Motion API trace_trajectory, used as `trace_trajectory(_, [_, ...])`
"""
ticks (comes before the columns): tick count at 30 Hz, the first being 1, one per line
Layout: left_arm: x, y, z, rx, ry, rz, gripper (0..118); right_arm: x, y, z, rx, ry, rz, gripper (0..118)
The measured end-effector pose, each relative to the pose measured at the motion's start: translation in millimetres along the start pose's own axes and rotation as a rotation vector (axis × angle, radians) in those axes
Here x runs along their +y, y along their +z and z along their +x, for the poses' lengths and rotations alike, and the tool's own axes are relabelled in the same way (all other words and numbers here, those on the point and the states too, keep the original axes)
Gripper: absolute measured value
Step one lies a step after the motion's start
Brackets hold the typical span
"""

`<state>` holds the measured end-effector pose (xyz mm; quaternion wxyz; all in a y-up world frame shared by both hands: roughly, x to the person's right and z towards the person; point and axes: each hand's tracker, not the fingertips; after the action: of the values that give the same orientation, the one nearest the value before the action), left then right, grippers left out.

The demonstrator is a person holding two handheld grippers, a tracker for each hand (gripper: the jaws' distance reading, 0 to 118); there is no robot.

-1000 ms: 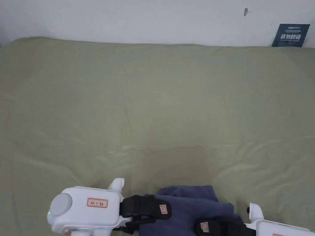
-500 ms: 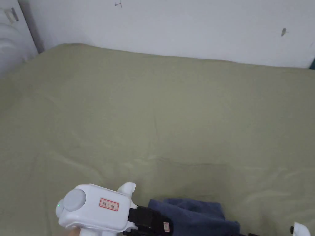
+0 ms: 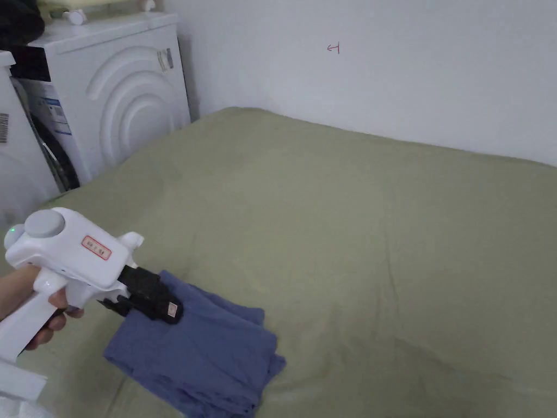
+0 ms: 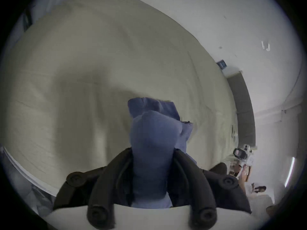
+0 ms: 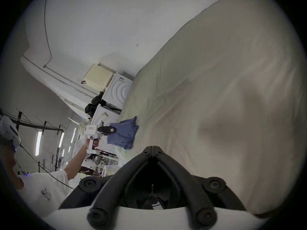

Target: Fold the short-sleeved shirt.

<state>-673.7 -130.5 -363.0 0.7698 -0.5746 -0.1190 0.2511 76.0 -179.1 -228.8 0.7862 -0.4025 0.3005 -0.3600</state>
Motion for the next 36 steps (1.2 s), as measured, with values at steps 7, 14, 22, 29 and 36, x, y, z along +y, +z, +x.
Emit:
trace_trajectory(7, [24.6, -2.7, -21.3, 0.056, -0.028, -0.008, 62, 0.9, 1.7, 4.6, -0.032, -0.025, 0.027, 0])
trace_trajectory(14, [10.9, 17.9, -12.7, 0.156, -0.052, 0.138, 107, 13.3, 7.7, 2.5, -0.003, 0.016, 0.033, 0])
trace_trajectory(22, [-26.7, 62.5, 41.4, 0.28, -0.054, 0.354, 91, 23.3, 39.0, -15.7, -0.011, 0.113, 0.056, 0])
trace_trajectory(29, [-76.1, 37.5, 154.0, 0.242, -0.094, 0.531, 1, 41.8, 78.9, -63.8, -0.182, 0.34, 0.206, 0])
trace_trajectory(36, [-166.5, -4.2, 360.5, 0.261, -0.398, 0.866, 1, 68.2, 95.2, -141.0, -0.619, 0.646, 0.572, 0])
